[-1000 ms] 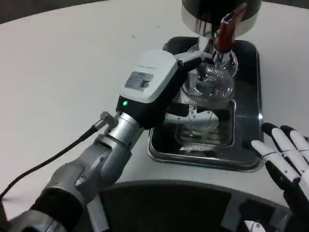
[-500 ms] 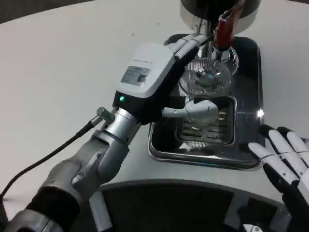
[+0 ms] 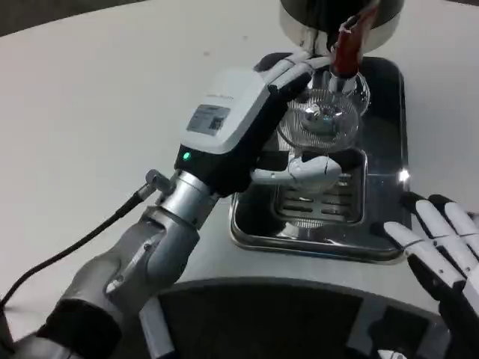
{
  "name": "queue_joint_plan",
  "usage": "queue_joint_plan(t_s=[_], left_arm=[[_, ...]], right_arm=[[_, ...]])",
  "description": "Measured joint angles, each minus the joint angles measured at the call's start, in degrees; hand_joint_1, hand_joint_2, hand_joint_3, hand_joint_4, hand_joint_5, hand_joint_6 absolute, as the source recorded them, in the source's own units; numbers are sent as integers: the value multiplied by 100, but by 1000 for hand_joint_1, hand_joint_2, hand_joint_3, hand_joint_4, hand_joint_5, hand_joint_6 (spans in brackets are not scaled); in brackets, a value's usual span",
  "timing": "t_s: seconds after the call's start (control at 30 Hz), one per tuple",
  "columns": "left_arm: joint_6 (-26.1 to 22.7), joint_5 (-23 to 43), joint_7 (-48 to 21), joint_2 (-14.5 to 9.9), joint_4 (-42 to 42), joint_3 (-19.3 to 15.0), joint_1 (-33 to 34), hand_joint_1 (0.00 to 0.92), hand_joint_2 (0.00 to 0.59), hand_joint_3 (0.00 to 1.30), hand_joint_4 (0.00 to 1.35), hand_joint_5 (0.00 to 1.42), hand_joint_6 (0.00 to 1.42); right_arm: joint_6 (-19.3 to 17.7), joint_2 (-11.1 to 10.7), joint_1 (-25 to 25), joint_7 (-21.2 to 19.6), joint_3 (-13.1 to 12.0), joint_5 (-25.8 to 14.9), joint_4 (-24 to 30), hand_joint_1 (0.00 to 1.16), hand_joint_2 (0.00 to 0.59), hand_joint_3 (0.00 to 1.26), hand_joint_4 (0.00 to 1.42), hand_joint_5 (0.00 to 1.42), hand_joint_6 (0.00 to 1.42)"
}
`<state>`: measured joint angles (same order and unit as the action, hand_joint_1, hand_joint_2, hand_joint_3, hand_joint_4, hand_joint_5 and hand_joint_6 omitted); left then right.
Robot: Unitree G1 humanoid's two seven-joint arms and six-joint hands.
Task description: Grasp the cup under the faucet to collect the drink, then remove the cup.
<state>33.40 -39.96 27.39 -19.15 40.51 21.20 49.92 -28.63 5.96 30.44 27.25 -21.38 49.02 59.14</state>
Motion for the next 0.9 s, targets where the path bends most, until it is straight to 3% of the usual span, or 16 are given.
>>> queue_joint_plan(t_s=[0.5, 0.67, 0.9], left_arm=[[146, 346, -255, -78, -477, -199, -392, 221, 102, 186, 152, 540, 891], [146, 341, -253, -166, -654, -306, -540, 229, 108, 195, 154, 491, 750], [145, 336, -235, -344, -935, -536, -767, 216, 113, 207, 154, 464, 686]], right_arm=[[-41, -2, 24, 0, 31, -111, 0, 529, 433, 180, 1, 0, 64], [-66, -7, 60, 0, 144, -106, 0, 530, 433, 184, 3, 0, 64], [-80, -14, 118, 0, 283, -57, 0, 529, 431, 189, 10, 0, 65]])
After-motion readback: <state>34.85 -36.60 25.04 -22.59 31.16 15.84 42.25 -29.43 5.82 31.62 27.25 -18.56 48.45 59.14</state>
